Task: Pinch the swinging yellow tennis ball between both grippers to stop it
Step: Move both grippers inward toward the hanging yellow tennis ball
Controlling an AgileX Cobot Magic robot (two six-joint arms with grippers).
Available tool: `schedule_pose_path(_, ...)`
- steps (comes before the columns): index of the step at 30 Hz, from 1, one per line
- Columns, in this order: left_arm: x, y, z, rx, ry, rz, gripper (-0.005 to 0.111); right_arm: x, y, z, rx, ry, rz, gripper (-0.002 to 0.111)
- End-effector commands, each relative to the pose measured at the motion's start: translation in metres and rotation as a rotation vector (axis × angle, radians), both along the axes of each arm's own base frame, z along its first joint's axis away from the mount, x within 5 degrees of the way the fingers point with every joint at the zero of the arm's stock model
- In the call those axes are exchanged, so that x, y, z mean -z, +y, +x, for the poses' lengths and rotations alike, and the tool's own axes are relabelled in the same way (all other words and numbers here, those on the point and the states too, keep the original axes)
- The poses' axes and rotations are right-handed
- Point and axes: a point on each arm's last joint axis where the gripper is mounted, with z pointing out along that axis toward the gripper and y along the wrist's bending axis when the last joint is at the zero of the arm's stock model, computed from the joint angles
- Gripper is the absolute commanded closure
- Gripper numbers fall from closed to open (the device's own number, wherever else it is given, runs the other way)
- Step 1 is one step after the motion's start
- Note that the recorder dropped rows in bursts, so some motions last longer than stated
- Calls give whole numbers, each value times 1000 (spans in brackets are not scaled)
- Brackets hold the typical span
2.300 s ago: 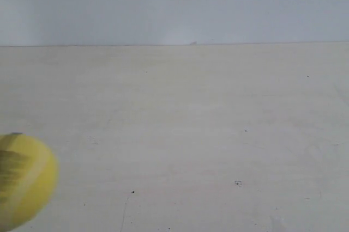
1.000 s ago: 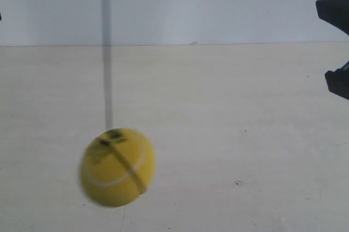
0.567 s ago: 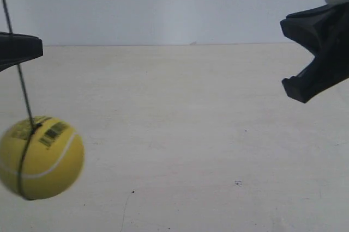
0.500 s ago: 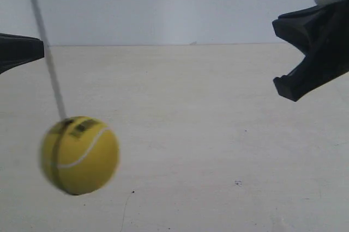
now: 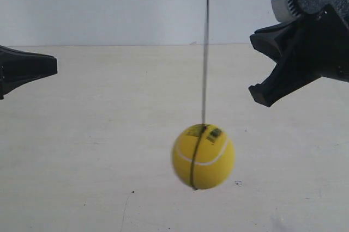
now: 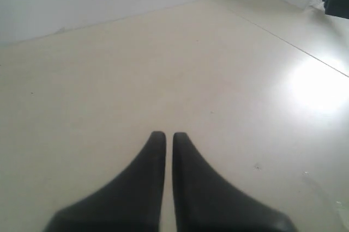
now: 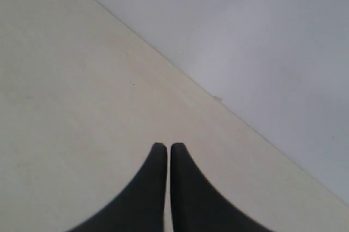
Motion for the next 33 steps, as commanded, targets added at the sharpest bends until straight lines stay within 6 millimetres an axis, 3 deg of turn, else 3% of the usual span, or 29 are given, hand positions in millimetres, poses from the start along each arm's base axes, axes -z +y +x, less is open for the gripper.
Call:
schedule_pose_path(1, 16, -4, 4, 79, 46, -51, 102, 3, 0, 2, 7, 23, -25, 108)
schedule_pose_path(10, 44, -4, 3, 101, 100, -47, 102, 18, 0, 0, 18, 77, 7, 108)
schedule_pose_path(21, 59, -7, -12, 122, 123, -32, 102, 70, 9, 3, -28, 179, 23, 108)
schedule_pose_path(33, 53, -13, -18, 214, 81, -92, 102, 84, 10, -1, -79, 181, -34, 108)
